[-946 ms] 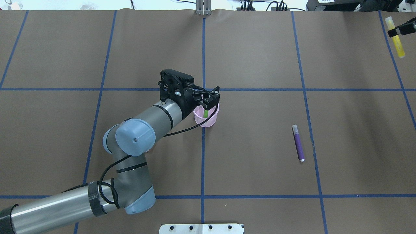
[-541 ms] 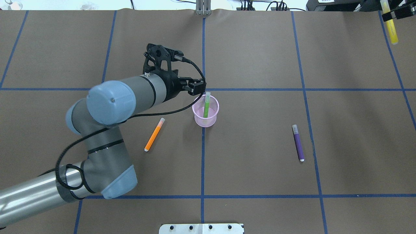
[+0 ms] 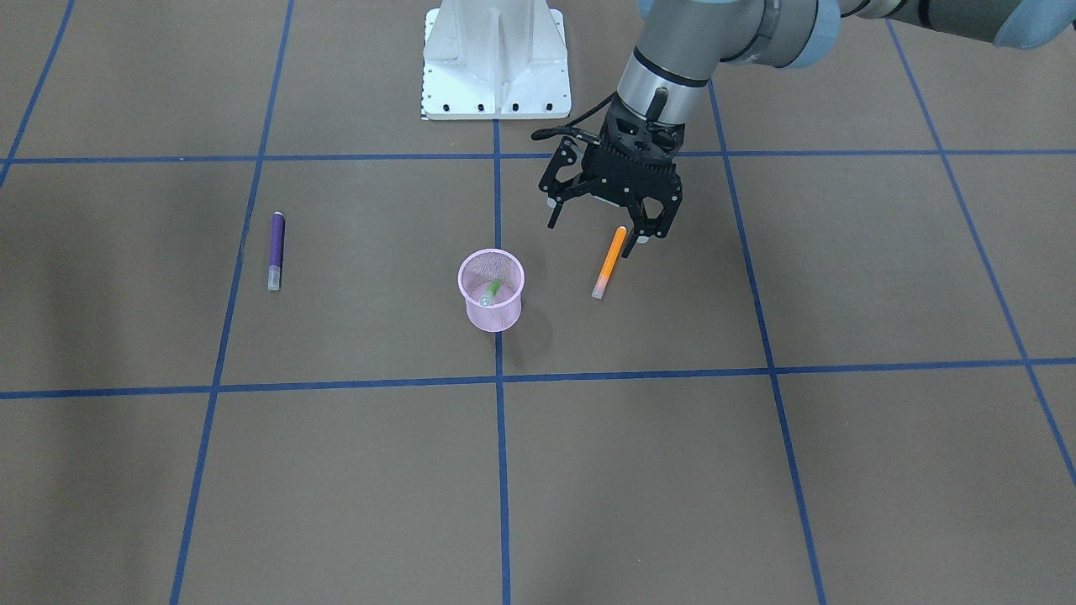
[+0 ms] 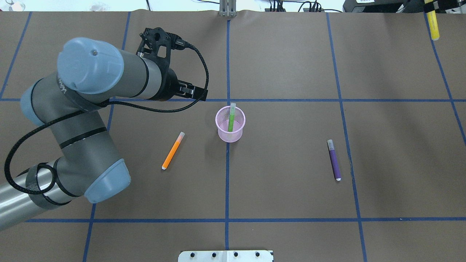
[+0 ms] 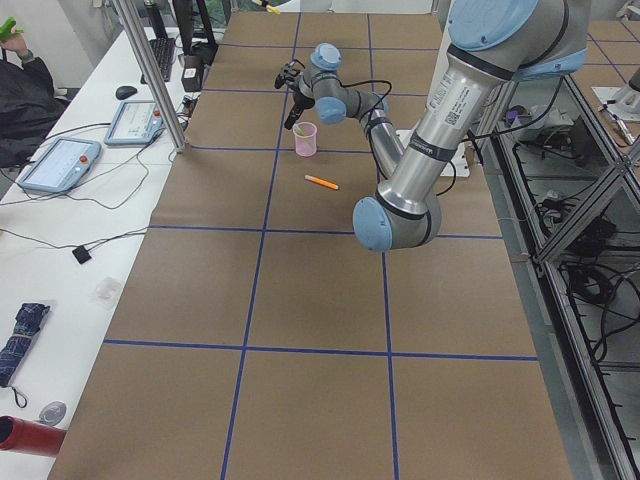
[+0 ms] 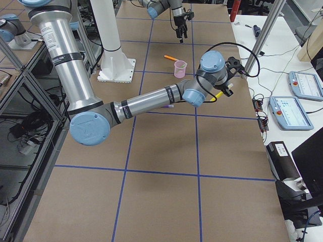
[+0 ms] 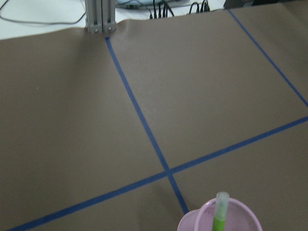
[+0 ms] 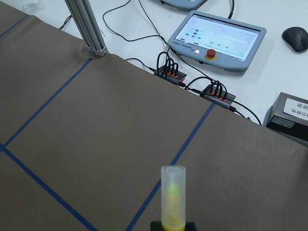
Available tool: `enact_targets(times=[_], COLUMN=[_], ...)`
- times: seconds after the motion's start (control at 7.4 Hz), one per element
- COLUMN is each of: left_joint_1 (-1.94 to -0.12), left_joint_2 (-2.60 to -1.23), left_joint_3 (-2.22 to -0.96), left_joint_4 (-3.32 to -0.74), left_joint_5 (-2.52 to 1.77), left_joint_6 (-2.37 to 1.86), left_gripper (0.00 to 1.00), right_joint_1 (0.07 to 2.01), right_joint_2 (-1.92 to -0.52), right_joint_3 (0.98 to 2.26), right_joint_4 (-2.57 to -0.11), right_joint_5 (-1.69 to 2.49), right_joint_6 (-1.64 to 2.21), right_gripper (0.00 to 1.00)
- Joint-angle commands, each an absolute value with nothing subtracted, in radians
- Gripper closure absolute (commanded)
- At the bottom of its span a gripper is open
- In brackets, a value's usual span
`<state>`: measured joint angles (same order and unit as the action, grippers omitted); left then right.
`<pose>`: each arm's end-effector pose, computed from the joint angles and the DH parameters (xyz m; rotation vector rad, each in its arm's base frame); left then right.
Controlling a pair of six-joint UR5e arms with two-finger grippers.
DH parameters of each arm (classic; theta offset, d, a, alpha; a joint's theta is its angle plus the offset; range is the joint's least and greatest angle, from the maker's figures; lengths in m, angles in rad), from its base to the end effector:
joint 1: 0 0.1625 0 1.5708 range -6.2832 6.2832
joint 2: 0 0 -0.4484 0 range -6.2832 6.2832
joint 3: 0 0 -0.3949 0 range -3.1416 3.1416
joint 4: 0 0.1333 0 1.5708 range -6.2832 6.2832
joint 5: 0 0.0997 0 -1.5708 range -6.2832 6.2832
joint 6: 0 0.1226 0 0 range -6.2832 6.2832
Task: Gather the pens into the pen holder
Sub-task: 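Grasp the orange marker with the left gripper while the right lifts the highlighter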
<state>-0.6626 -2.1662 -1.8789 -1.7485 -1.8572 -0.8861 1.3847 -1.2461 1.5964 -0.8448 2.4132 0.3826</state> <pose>0.4490 -0.4755 0.1909 0.4683 1.0002 0.1746 -0.0761 -0.6299 0.4029 0.7517 -1.0041 -0.2824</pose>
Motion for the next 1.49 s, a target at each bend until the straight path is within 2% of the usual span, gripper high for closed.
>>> enact_targets(times=[0.0, 0.27, 0.54, 0.95, 1.22, 1.35], left_joint_1=[-0.655, -0.622, -0.589, -0.557, -0.557, -0.555], left_joint_2=[-2.163, -2.154, -2.161, -2.163, -2.163, -2.164], left_joint_3=[-1.858, -1.804, -1.725, -1.672, -1.651, -1.640], left_joint_4=[-1.674, -1.672, -1.672, -1.686, -1.686, -1.687], left_joint_5=[-1.916, -1.913, -1.914, -1.913, -1.914, -1.914], left_joint_6=[-0.885, -0.887, -0.894, -0.890, -0.888, -0.887], left_gripper=[0.02, 0.02, 0.01, 0.02, 0.07, 0.13], right_joint_1=[1.272, 1.157, 1.062, 0.948, 0.904, 0.897], right_joint_2=[-1.247, -1.250, -1.244, -1.243, -1.235, -1.233], right_joint_3=[1.592, 1.600, 1.614, 1.657, 1.664, 1.664], right_joint_4=[-0.660, -0.568, -0.568, -0.566, -0.568, -0.568], right_joint_5=[2.285, 2.170, 2.116, 2.010, 1.973, 1.973], right_joint_6=[0.584, 0.675, 0.695, 0.695, 0.695, 0.695], right_gripper=[1.00, 1.00, 1.00, 1.00, 1.00, 1.00])
